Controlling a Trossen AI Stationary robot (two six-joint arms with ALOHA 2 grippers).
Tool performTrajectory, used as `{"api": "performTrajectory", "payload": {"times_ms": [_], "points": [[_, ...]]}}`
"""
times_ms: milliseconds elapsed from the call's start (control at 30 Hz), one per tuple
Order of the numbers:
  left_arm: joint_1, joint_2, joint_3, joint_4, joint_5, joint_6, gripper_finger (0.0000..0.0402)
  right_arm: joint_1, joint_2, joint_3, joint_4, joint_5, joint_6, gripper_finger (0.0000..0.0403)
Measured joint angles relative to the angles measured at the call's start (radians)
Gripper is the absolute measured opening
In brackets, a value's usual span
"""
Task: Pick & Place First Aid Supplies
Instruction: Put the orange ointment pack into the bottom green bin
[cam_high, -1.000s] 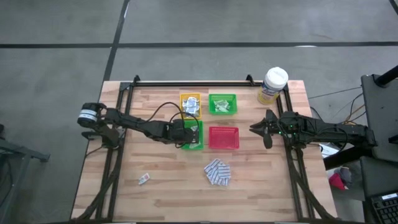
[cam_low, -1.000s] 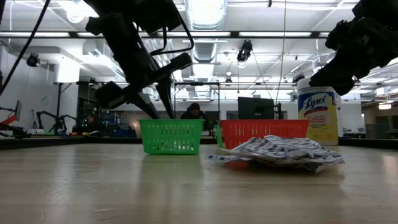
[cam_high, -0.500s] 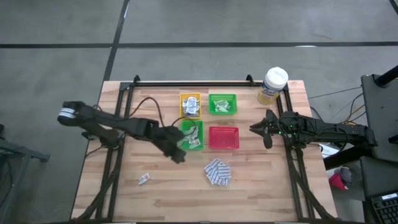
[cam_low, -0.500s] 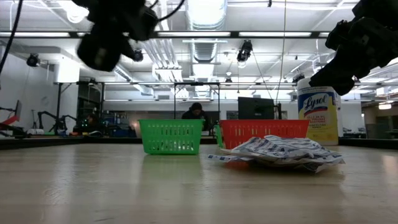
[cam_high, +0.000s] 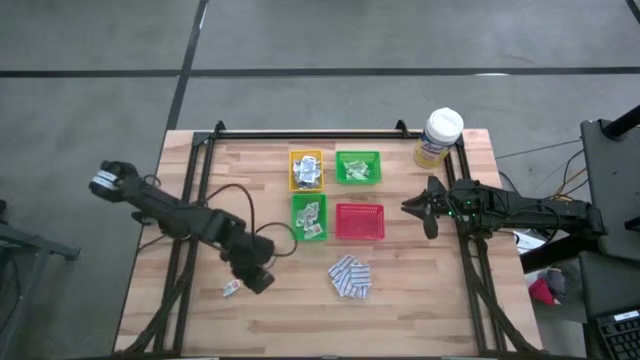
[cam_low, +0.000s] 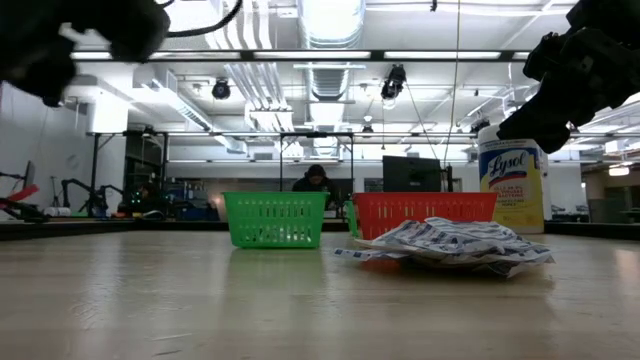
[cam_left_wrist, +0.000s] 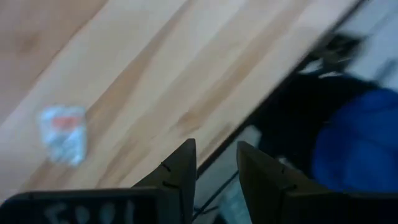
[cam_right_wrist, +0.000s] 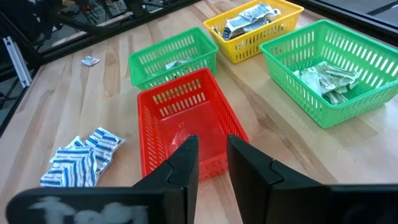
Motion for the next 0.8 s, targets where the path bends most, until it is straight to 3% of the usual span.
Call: {"api": "performTrajectory", "payload": {"times_ms": [233, 800], "points": [[-0.081, 0.0, -0.011, -0.197, -0.004, -0.037, 0.0108, 0.0, 0.0, 0.0, 0.0, 0.0, 0.0, 0.0068], [-0.158, 0.004, -0.181, -0.201, -0.007, -0.139, 0.0108, 0.0, 0.0, 0.0, 0.0, 0.0, 0.002, 0.0084]]}}
